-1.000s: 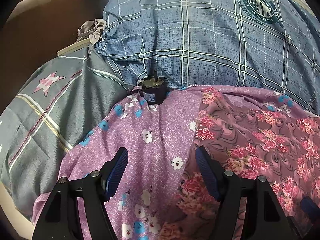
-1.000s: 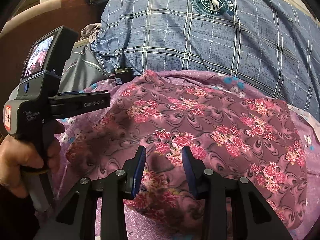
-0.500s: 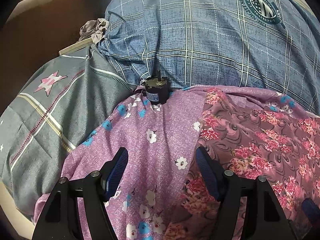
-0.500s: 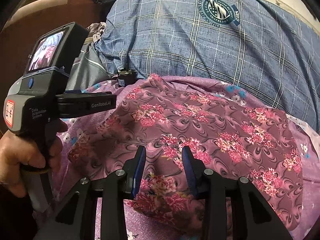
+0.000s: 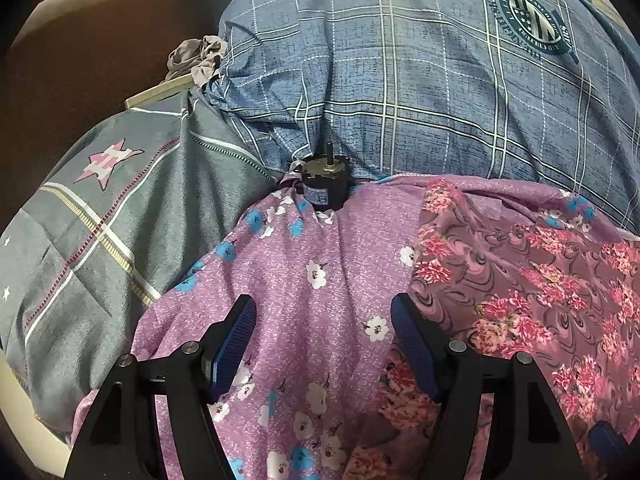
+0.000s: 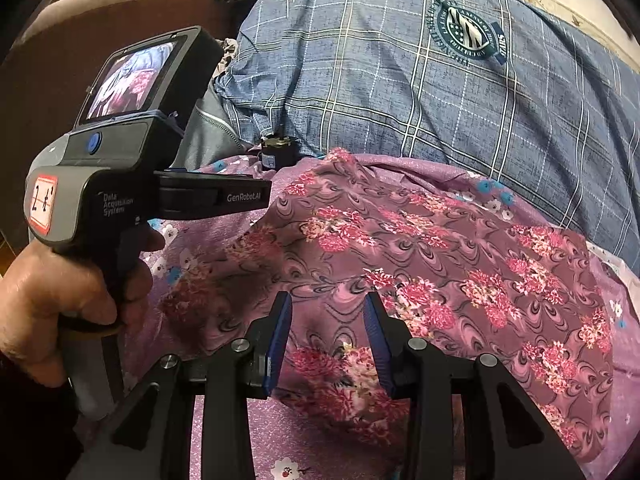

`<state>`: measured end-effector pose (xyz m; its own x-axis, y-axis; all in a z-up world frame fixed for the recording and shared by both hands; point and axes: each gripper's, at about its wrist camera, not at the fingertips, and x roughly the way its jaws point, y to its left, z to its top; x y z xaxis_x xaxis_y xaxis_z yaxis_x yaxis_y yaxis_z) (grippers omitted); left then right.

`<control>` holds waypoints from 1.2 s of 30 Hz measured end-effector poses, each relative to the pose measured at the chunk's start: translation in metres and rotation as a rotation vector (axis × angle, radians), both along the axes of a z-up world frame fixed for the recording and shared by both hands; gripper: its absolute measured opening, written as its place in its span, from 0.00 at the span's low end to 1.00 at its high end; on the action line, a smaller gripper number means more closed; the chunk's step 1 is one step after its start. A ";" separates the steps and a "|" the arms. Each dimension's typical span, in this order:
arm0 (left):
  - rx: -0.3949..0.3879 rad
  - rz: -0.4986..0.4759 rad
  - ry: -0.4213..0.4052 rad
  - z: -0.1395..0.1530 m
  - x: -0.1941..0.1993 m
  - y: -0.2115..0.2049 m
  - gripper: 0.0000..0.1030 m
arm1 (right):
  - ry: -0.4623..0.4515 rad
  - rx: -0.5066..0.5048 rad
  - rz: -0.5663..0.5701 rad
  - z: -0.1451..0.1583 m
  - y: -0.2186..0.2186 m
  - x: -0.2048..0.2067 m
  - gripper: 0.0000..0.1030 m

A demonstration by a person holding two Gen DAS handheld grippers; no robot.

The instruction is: Fold small clothes

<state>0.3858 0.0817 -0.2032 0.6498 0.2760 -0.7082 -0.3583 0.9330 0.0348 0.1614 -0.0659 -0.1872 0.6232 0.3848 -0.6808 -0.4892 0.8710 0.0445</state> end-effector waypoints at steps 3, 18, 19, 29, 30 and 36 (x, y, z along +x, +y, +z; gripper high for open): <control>-0.001 0.011 -0.001 0.000 0.000 0.005 0.67 | -0.001 -0.004 0.009 0.000 0.003 -0.002 0.37; 0.002 0.042 -0.003 -0.001 -0.004 0.020 0.67 | -0.014 -0.010 0.061 0.000 0.022 -0.012 0.37; 0.001 0.040 0.001 -0.001 -0.004 0.021 0.67 | -0.013 -0.011 0.064 -0.001 0.023 -0.012 0.37; -0.132 0.000 0.054 -0.014 0.007 0.043 0.66 | 0.098 0.060 -0.104 -0.012 -0.026 0.029 0.37; -0.130 -0.021 0.040 -0.012 0.007 0.042 0.65 | 0.110 0.087 -0.154 -0.012 -0.039 0.036 0.37; -0.206 -0.129 0.052 -0.023 0.017 0.033 0.54 | 0.279 0.084 -0.384 -0.053 -0.097 0.078 0.34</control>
